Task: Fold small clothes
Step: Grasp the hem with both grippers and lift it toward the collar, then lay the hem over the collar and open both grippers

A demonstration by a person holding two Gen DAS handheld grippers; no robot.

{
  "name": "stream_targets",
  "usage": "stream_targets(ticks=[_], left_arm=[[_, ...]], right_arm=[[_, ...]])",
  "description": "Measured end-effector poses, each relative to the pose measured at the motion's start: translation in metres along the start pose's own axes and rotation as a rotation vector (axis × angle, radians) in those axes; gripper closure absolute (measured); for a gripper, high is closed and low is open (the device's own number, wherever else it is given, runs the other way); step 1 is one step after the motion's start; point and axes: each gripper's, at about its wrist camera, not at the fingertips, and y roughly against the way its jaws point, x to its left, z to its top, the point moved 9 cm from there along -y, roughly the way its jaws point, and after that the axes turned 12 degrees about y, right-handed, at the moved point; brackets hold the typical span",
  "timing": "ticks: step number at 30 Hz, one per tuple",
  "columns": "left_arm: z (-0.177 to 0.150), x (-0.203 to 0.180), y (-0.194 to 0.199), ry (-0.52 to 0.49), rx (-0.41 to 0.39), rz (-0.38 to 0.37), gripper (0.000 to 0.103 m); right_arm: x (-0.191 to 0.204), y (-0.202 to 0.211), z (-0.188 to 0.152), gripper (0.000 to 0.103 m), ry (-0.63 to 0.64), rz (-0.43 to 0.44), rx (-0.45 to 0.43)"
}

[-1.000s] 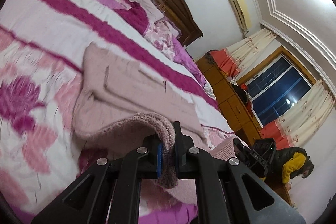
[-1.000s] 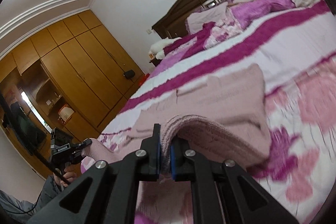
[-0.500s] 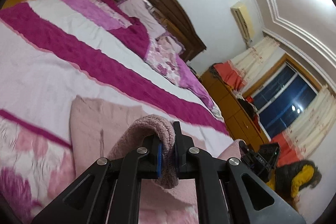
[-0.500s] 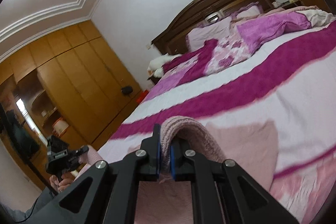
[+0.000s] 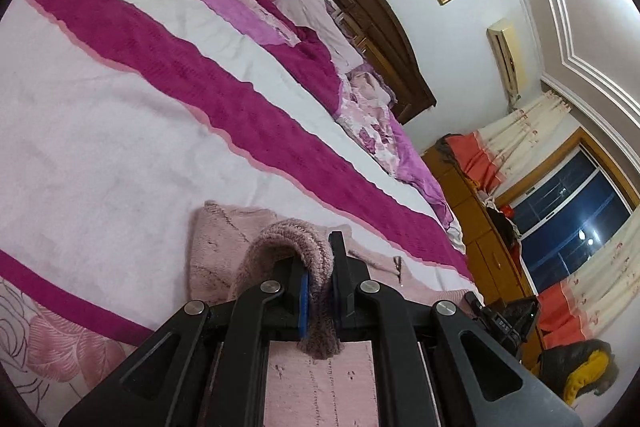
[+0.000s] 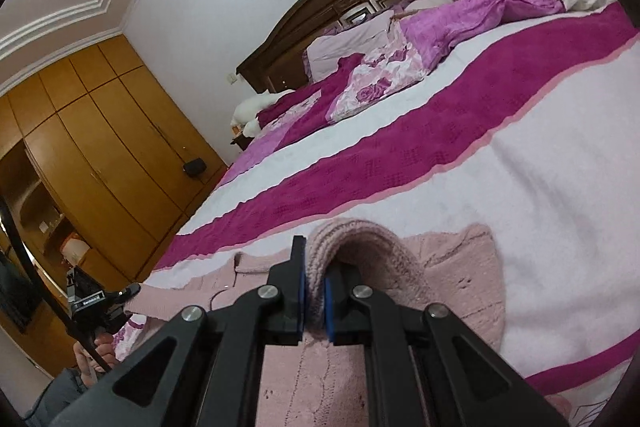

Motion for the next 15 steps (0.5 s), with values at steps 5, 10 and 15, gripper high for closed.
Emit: stream_targets(ticks=[5,10,15], left_arm=[[0.000,0.021,-0.008,0.061,0.064,0.077,0.099],[0.016,0.034,0.014,0.134,-0.006,0.032,0.088],[0.009,0.039,0.016,0.131,0.011,0.062,0.088]], right_arm=[[-0.020,0.004,-0.011,0.033,-0.097,-0.026,-0.004],[-0.031,0.004,-0.023,0.022,-0.180,-0.005,0.013],[-0.020,0.002,-0.031,0.022,-0.130,-0.007,0.044]])
